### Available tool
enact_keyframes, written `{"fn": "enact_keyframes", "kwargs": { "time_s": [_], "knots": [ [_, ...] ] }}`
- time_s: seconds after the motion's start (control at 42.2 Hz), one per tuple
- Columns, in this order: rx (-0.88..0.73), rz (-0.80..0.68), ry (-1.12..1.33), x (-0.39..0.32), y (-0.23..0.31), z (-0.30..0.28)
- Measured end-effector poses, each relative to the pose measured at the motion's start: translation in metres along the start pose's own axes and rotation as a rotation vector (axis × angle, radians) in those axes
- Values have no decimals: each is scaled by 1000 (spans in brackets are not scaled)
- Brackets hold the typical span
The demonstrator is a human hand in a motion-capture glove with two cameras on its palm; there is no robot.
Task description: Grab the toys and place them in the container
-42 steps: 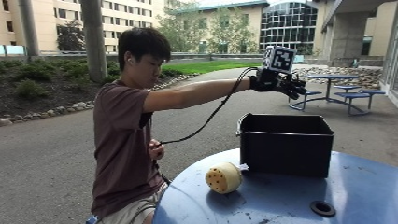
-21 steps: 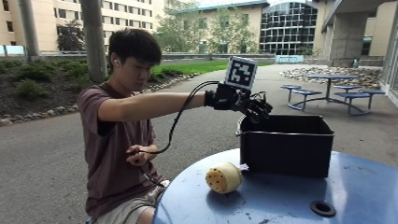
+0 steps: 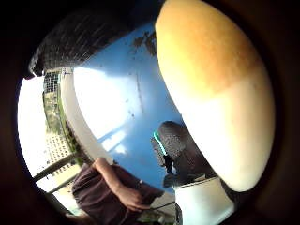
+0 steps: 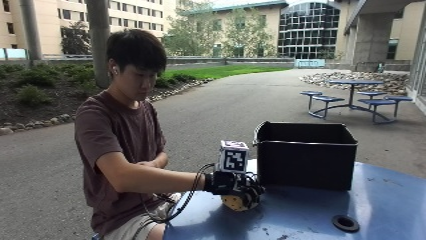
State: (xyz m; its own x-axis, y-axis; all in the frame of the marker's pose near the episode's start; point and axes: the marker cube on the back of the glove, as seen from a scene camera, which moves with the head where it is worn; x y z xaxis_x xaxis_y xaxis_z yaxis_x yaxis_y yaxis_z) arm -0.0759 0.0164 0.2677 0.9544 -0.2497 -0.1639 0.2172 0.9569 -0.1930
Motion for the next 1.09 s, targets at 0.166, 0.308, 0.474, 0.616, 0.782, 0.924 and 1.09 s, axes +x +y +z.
{"fn": "enact_keyframes", "kwargs": {
  "time_s": [0.166, 0.308, 0.474, 0.616, 0.782, 0.924, 1.09],
  "knots": [
    [162, 10, -215, 5, -13, 7],
    [214, 22, -363, 7, -24, 2],
    [177, 21, -401, 24, -30, -32],
    [217, 55, -414, 52, -37, -118],
    [300, 85, -322, 55, -55, -213],
    [358, 82, -257, 29, -81, -283],
    [381, 6, -215, -32, -119, -327]
  ]
}}
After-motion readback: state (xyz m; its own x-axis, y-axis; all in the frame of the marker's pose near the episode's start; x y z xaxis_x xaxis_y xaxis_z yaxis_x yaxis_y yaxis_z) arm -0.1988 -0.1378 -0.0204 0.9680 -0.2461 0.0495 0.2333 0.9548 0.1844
